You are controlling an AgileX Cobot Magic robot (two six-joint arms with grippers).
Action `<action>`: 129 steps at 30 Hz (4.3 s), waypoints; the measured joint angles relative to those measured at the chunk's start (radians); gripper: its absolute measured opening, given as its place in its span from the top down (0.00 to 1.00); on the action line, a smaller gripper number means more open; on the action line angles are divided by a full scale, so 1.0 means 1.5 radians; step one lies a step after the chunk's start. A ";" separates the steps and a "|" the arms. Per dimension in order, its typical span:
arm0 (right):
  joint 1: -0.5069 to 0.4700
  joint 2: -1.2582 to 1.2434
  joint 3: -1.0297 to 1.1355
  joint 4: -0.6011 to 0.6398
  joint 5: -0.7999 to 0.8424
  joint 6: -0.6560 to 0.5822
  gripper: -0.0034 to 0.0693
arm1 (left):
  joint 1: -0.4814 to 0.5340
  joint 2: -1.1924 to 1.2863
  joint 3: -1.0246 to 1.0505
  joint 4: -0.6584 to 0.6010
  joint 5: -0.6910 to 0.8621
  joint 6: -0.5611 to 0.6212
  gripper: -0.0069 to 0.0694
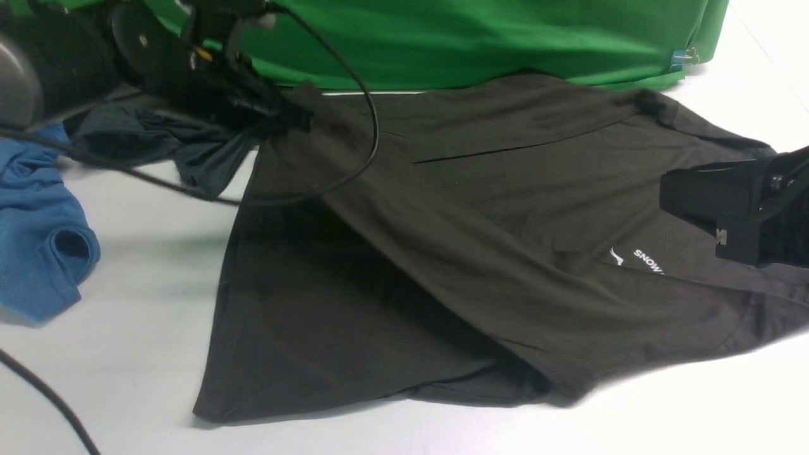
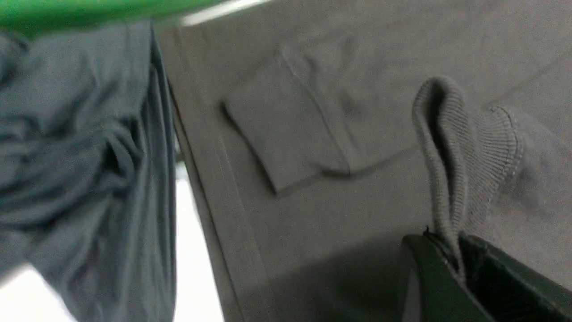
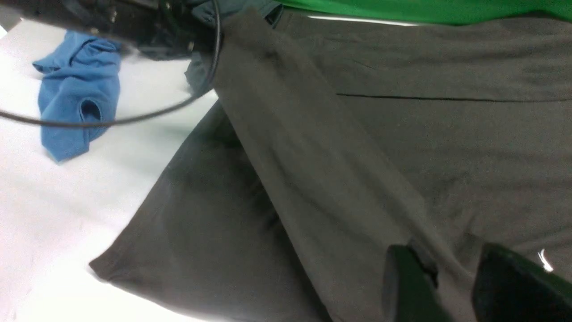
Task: Fold a long-sleeved shirt on a white desktop.
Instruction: 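Fold the left side of the black T-shirt inward over its body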
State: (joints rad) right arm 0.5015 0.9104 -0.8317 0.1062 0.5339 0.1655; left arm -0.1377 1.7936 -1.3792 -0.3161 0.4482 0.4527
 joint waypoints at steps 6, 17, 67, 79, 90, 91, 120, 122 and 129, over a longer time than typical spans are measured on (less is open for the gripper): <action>0.000 0.002 0.000 -0.022 0.042 -0.038 0.62 | 0.000 0.000 -0.091 -0.006 0.043 0.002 0.85; -0.131 0.184 -0.087 -0.159 0.225 0.047 0.57 | -0.021 0.002 -0.102 -0.062 0.139 0.061 0.85; 0.205 0.632 -0.199 -0.044 -0.002 -0.096 0.85 | -0.129 -0.234 -0.104 -0.147 0.133 0.096 0.85; 0.198 0.696 -0.237 -0.071 0.010 -0.073 0.84 | -0.129 -0.234 -0.104 -0.146 0.148 0.096 0.85; 0.198 0.656 -0.171 -0.071 0.016 -0.070 0.84 | -0.129 -0.234 -0.104 -0.149 0.148 0.096 0.85; 0.198 0.649 -0.162 -0.071 0.020 -0.070 0.84 | -0.129 -0.234 -0.104 -0.149 0.148 0.096 0.85; 0.194 0.328 -0.141 -0.035 0.242 -0.124 0.57 | -0.131 -0.180 -0.104 0.073 0.126 0.011 0.85; 0.194 0.300 -0.141 -0.035 0.250 -0.120 0.57 | -0.130 -0.145 -0.104 0.109 0.147 -0.024 0.85; 0.194 0.242 -0.141 -0.035 0.267 -0.105 0.57 | -0.130 -0.032 -0.104 0.211 0.206 -0.130 0.85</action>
State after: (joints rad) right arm 0.7927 1.2735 -1.0435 0.0536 0.9344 0.0077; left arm -0.3326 1.7457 -1.5351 0.0000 0.7578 0.2573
